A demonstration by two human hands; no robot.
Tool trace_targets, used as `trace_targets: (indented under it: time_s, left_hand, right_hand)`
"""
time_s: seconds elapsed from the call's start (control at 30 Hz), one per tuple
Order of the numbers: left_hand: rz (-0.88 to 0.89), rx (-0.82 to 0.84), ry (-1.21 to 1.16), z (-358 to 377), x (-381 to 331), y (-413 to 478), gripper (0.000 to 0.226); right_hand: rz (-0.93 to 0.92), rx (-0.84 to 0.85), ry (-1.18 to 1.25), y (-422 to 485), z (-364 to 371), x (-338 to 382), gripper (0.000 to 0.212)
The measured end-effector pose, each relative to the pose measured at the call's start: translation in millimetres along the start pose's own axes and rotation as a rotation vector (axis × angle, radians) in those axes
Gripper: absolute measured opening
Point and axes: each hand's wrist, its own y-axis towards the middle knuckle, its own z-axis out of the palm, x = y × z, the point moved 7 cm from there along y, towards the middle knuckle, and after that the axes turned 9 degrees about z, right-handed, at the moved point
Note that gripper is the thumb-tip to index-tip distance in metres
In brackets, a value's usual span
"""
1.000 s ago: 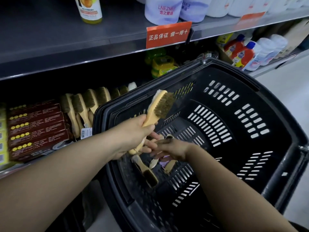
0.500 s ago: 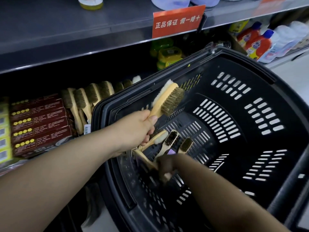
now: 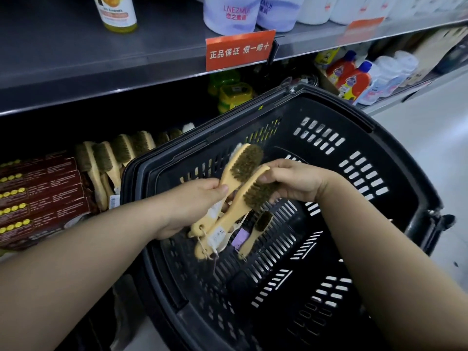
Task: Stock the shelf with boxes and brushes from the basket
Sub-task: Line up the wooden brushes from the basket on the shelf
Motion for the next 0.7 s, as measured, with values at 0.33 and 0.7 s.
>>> trace_targets:
  time_s: [0.33, 0.7]
  left_hand:
    - [0.029, 0.007, -0.001, -3.5, 1.5, 1.6, 0.030]
    - [-0.036, -0.243, 0.183, -18.6, 13.6, 10.9, 0.012]
  right_hand:
    - [-0.100, -0.007, 0.246, 35.7, -4.6, -6.2, 0.050]
    - [0.638, -0.833, 0.070, 140.1, -16.1, -191.1, 0.076]
